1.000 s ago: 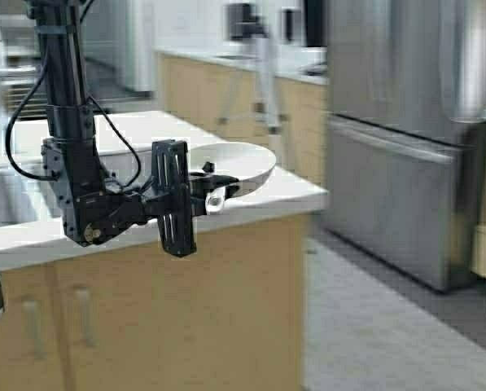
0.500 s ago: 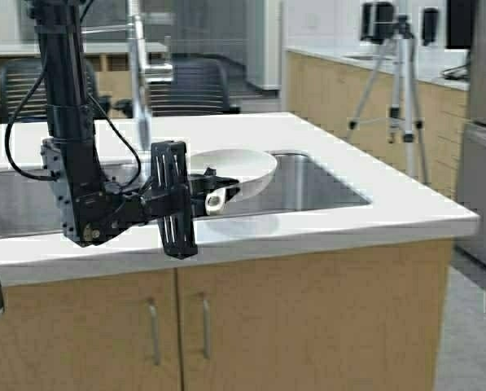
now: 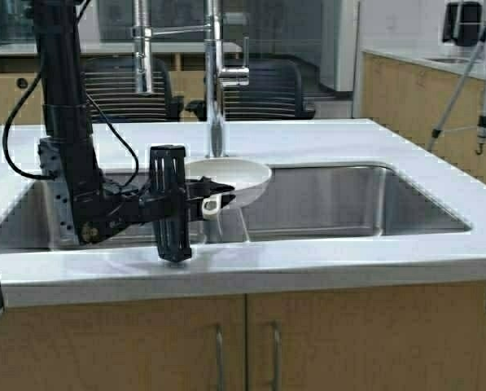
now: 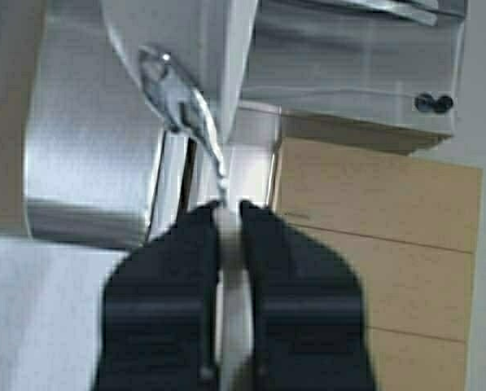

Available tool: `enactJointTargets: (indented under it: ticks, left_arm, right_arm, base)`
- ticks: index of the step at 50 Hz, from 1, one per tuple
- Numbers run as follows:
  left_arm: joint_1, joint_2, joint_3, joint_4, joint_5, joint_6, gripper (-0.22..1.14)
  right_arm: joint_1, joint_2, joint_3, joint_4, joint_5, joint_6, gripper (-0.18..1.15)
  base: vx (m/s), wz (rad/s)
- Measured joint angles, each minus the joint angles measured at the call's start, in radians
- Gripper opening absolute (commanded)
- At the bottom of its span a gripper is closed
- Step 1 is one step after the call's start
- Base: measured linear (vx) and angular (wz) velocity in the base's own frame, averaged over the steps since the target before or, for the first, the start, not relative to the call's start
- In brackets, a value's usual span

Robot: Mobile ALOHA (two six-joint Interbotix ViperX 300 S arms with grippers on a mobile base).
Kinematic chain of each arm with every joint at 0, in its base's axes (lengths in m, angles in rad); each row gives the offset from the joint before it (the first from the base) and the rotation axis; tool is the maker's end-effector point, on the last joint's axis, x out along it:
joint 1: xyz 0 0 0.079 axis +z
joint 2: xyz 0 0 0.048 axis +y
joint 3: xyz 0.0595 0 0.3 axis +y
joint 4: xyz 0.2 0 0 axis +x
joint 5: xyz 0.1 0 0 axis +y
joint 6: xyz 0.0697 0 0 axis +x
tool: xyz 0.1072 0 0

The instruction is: Wash the pan

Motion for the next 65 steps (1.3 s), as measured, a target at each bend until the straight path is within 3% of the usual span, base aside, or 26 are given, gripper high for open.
enactJointTargets:
  ticks: [13, 25, 45, 65]
  left_arm:
    - [0.075, -0.021, -0.106, 0.011, 0.135, -0.003, 0.02]
    - [0.067, -0.046, -0.23, 0.083, 0.239, -0.078, 0.02]
    - [-0.071, -0.121, -0.072, 0.086, 0.221, -0.1, 0.02]
    - [-0.153, -0.129, 0.091, 0.043, 0.086, -0.041, 0.02]
  right_arm:
    - [0.0, 0.002, 0.005, 0.0, 0.0, -0.005, 0.06]
    - [0.0, 0.002, 0.008, 0.0, -0.002, -0.006, 0.06]
    - [0.0, 0.014, 0.005, 0.0, 0.0, -0.015, 0.06]
    - [0.0, 0.183, -0.058, 0.0, 0.0, -0.017, 0.08]
  base:
    - [0.14, 0.18]
    - [0.14, 0.23]
    - [0.14, 0.21]
    - [0.1, 0.03]
